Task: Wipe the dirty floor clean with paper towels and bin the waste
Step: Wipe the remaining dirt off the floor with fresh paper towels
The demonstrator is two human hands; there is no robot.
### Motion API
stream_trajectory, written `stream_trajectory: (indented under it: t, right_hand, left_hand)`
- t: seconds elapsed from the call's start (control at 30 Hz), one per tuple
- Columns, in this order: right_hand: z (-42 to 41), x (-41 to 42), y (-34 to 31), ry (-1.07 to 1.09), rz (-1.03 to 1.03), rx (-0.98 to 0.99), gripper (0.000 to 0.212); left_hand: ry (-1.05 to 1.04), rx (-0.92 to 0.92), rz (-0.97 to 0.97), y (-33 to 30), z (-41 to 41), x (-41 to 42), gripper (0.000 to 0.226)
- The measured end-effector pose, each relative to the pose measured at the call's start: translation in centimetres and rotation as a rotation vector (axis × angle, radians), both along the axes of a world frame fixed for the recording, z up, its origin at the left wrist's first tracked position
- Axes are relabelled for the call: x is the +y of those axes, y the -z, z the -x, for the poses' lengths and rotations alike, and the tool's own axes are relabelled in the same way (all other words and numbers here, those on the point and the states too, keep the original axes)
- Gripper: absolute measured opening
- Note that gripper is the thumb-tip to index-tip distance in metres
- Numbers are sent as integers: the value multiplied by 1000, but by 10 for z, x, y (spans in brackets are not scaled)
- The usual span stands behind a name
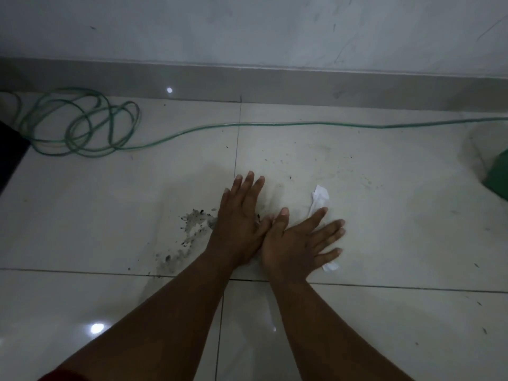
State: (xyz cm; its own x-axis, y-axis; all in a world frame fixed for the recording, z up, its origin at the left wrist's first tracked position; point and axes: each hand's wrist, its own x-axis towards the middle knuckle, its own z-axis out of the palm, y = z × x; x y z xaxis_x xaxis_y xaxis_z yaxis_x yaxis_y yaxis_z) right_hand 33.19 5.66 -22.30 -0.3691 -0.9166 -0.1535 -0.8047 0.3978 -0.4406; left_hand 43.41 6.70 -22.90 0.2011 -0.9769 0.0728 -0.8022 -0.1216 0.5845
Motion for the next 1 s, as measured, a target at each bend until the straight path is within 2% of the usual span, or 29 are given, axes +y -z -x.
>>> stream_trajectory:
  t: [0.2, 0.47, 0.63, 0.73, 0.83, 0.9, 1.0]
  right_hand:
    - [0, -5, 11, -81, 30, 50, 84]
    - [12, -24, 20, -514, 163, 190, 79]
    - [7, -30, 21, -679, 174, 223, 77]
    - [4, -34, 20, -743, 168, 204, 76]
    - [3, -31, 20, -697, 185, 247, 76]
    - [-2, -24, 19, -504, 183, 264, 78]
    - [-15, -18, 19, -235, 85, 159, 85]
  left_hand:
    - [-97, -35, -18, -7, -13, 7, 52]
    - [-227, -86, -55, -14, -59, 23, 40]
    - [-332, -78, -113, -15, -81, 28, 40]
    - [-322, -85, -130, -15, -89, 29, 43]
    - [-315, -74, -150, -13, -92, 32, 45]
    - [-300, -66, -163, -11, -93, 34, 47]
    - [-260, -97, -149, -11, -91, 36, 47]
